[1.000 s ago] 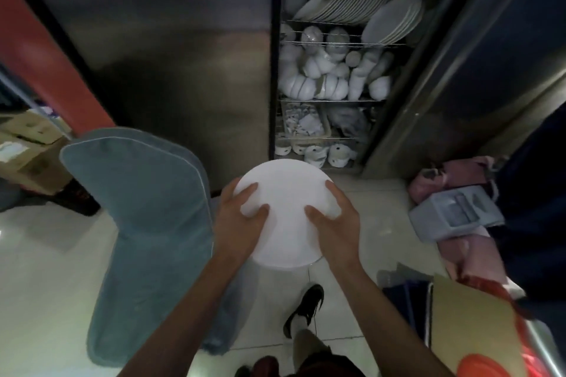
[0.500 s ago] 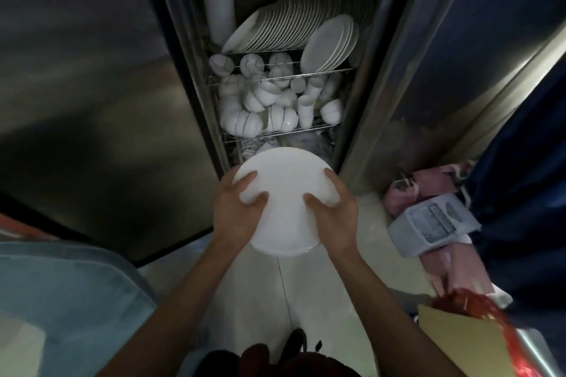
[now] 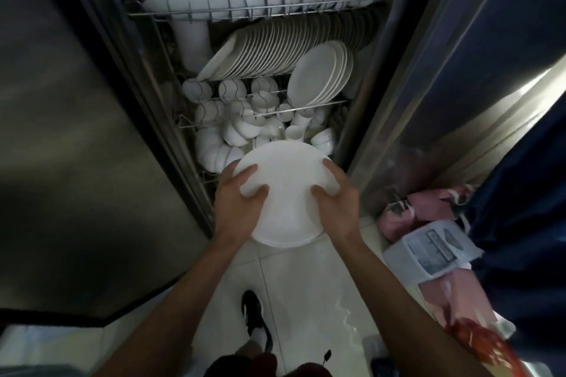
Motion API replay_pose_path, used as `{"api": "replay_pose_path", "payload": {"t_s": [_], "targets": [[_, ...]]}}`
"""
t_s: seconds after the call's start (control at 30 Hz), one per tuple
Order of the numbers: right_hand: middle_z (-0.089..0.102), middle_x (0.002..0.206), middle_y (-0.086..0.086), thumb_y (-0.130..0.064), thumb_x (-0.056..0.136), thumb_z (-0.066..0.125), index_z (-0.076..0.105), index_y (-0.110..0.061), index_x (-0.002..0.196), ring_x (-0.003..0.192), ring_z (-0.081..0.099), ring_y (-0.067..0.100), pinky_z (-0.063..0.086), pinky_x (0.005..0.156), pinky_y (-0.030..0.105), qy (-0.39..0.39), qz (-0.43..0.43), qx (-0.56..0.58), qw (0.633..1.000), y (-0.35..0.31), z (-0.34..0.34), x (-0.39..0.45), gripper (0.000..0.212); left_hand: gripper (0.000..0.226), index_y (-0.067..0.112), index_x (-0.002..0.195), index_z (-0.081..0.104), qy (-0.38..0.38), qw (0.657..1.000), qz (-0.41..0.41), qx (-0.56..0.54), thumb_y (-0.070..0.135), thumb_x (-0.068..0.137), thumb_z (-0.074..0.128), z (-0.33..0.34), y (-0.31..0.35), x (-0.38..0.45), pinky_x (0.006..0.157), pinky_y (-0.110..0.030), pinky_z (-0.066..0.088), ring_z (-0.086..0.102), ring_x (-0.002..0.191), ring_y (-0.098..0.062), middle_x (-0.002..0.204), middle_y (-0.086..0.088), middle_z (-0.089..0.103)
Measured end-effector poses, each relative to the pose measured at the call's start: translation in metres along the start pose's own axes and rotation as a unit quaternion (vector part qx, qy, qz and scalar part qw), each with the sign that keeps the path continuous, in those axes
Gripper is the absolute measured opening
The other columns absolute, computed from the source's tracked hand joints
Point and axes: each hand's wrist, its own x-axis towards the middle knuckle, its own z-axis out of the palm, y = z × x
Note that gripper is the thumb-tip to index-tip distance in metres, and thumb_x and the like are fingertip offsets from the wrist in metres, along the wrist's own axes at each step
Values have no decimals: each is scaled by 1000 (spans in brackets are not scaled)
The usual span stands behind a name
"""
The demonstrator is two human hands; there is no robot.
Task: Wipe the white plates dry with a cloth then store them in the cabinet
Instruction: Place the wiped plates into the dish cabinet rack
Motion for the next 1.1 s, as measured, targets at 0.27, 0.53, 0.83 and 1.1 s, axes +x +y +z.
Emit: {"api": "replay_pose_path", "payload": {"t_s": [0.27,0.53,0.83,1.1], "targets": [[54,124,-20,-3,80,75,43,-21,149,101,51,-12,40,84,3,32,-2,1,999,-31,47,98,78,37,24,114,73,-5,999,13,-45,13,80,82,19,-10,120,107,-12,36,50,125,-6,141,4,53],[77,94,1,-8,71,81,75,-16,109,90,72,25,61,78,42,14,85,62,994,-46,66,190,39,36,18,116,74,4,997,-22,-79,10,81,81,38,1,201,107,-28,42,51,126,-12,138,3,55],[72,116,-7,-9,78,74,66,-38,122,109,66,25,57,91,54,-90,113,148,978,-62,80,266,54,43,19,126,71,12,995,-66,-73,15,84,79,71,9,270,112,-40,42,49,131,-15,143,4,51],[69,120,-10,10,72,72,61,-31,131,111,64,13,56,93,47,-74,47,133,987,-74,85,315,73,47,22,126,69,28,991,-70,-107,27,80,78,109,11,302,112,-43,43,51,130,-16,140,3,53]]}}
